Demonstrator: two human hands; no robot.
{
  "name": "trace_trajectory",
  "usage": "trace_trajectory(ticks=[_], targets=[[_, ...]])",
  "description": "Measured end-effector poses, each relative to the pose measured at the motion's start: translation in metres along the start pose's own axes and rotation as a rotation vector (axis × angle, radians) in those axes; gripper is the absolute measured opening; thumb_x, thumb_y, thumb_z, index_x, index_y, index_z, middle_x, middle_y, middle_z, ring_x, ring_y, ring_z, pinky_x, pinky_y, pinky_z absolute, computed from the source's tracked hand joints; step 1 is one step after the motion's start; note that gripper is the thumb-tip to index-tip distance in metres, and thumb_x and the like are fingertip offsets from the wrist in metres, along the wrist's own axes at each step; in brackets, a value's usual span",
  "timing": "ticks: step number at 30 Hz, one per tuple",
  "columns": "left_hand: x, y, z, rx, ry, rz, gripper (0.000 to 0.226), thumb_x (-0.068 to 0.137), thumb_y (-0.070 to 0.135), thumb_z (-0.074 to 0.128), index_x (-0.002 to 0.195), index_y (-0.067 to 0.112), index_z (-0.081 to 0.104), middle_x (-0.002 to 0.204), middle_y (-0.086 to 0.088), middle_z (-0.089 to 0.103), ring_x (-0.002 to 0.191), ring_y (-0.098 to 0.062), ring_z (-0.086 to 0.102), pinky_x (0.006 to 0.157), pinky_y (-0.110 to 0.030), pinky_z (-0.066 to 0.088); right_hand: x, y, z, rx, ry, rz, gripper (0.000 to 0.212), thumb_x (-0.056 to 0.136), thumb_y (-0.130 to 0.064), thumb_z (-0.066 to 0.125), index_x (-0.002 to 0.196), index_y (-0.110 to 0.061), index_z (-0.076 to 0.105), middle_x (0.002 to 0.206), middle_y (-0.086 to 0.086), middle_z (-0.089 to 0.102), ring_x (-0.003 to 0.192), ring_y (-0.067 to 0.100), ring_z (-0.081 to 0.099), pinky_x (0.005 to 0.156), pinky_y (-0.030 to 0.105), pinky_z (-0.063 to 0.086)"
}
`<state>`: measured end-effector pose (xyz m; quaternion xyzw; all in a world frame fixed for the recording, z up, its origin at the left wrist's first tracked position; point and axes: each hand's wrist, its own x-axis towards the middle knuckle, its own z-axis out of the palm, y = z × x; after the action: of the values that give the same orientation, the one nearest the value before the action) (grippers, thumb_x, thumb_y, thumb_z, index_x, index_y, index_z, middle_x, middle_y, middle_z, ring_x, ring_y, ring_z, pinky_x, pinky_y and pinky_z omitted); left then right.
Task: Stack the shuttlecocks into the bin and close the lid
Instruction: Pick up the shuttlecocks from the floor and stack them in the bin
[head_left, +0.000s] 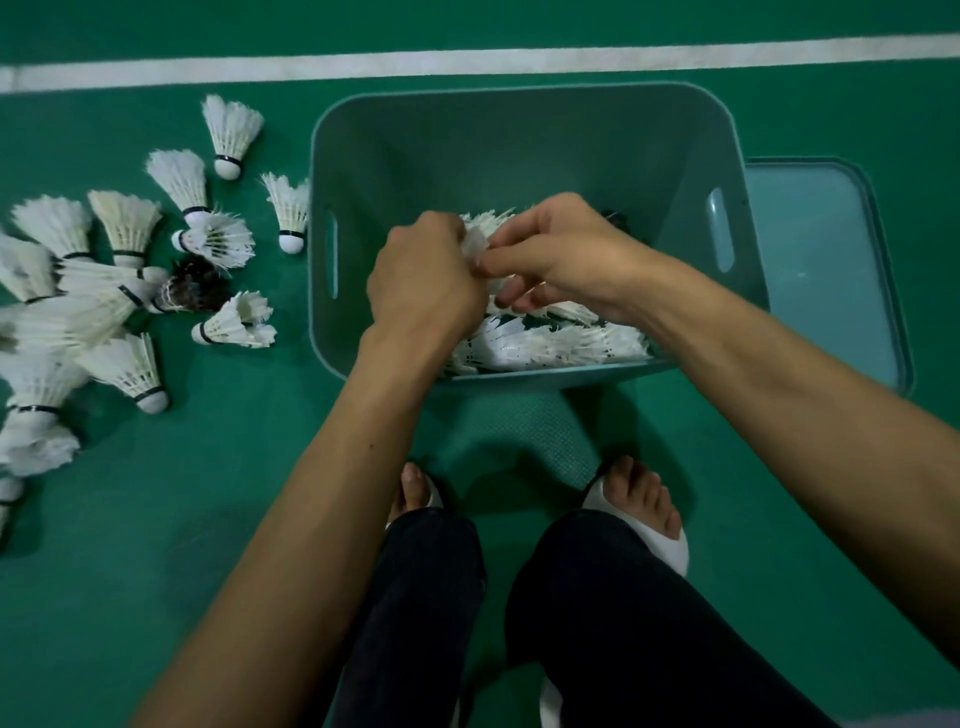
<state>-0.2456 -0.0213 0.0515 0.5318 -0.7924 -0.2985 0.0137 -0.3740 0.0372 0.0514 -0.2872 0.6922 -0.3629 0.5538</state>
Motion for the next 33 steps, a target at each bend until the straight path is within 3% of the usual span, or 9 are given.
trace_trajectory(ticks=[3,7,12,15,19,21,25,29,33], targets=[[-0.001,-0.002,-0.003,-0.048,0.091,-0.010,0.027,0.084,0.013,0.068,0.111,0.015,0.070,0.101,-0.013,0.070,0.099,-0.039,0.065,0.075,-0.039,0.052,0.019,0.002,0.007,0.028,0.108,0.053,0.009,0.087,0.000,0.075,0.080,-0.002,0.072,0.066,0.007,0.067,0.050,0.014,0.057,0.054,0.028,0.050],[-0.003,-0.001,-0.009,0.071,0.160,-0.019,0.065,0.079,0.002,0.066,0.139,0.016,0.047,0.132,-0.016,0.050,0.113,-0.037,0.051,0.082,-0.037,0.037,0.048,-0.007,0.017,0.083,0.374,0.157,0.003,0.086,0.000,0.073,0.084,-0.002,0.073,0.067,0.009,0.069,0.047,0.014,0.057,0.049,0.025,0.044],[0.017,-0.007,-0.013,0.059,-0.131,-0.114,0.082,0.093,0.018,0.063,0.159,0.014,0.015,0.123,-0.017,0.063,0.106,-0.039,0.062,0.079,-0.042,0.044,0.088,-0.015,0.037,0.177,0.340,0.191,0.025,0.082,0.004,0.071,0.066,-0.011,0.060,0.058,0.004,0.060,0.050,0.016,0.058,0.050,0.025,0.047],[0.028,-0.013,-0.013,0.031,-0.201,-0.130,0.064,0.096,0.018,0.059,0.149,0.010,0.026,0.123,-0.018,0.064,0.110,-0.040,0.063,0.082,-0.042,0.046,0.107,-0.013,0.045,0.177,0.356,0.198,0.021,0.084,0.006,0.065,0.068,-0.008,0.062,0.068,0.010,0.065,0.063,0.023,0.064,0.053,0.030,0.055],[0.038,-0.017,-0.015,-0.010,-0.285,-0.167,0.067,0.097,0.019,0.058,0.154,0.012,0.024,0.130,-0.018,0.060,0.119,-0.040,0.060,0.100,-0.046,0.051,0.121,-0.007,0.043,0.151,0.369,0.215,0.006,0.077,0.001,0.070,0.082,-0.003,0.069,0.080,0.015,0.073,0.075,0.030,0.074,0.069,0.050,0.065],[0.040,-0.017,-0.013,-0.016,-0.288,-0.170,0.071,0.097,0.018,0.058,0.157,0.013,0.020,0.133,-0.019,0.059,0.121,-0.039,0.060,0.102,-0.046,0.050,0.124,-0.006,0.041,0.088,0.400,0.206,0.023,0.067,-0.006,0.072,0.090,-0.001,0.072,0.083,0.016,0.074,0.076,0.031,0.075,0.065,0.053,0.064],[0.040,-0.016,-0.013,-0.021,-0.275,-0.174,0.074,0.097,0.012,0.056,0.159,0.012,0.016,0.134,-0.019,0.058,0.121,-0.038,0.059,0.095,-0.041,0.048,0.115,-0.014,0.037,0.023,0.402,0.189,0.041,0.062,-0.017,0.080,0.100,-0.003,0.071,0.087,0.014,0.075,0.073,0.029,0.075,0.059,0.048,0.065],[0.027,-0.009,-0.027,-0.011,-0.245,-0.126,0.056,0.096,0.010,0.056,0.146,0.012,0.032,0.132,-0.019,0.057,0.111,-0.035,0.058,0.083,-0.037,0.043,0.093,-0.026,0.028,0.027,0.432,0.168,0.041,0.067,-0.028,0.088,0.093,-0.004,0.069,0.087,0.012,0.074,0.063,0.022,0.073,0.060,0.040,0.065],[0.001,-0.009,-0.050,-0.062,-0.141,-0.006,0.046,0.092,0.006,0.054,0.137,0.013,0.051,0.125,-0.009,0.064,0.104,-0.026,0.059,0.076,-0.034,0.044,0.058,-0.035,0.016,-0.045,0.501,0.096,0.046,0.081,-0.035,0.081,0.109,-0.001,0.068,0.087,0.009,0.074,0.061,0.016,0.071,0.055,0.025,0.060]])
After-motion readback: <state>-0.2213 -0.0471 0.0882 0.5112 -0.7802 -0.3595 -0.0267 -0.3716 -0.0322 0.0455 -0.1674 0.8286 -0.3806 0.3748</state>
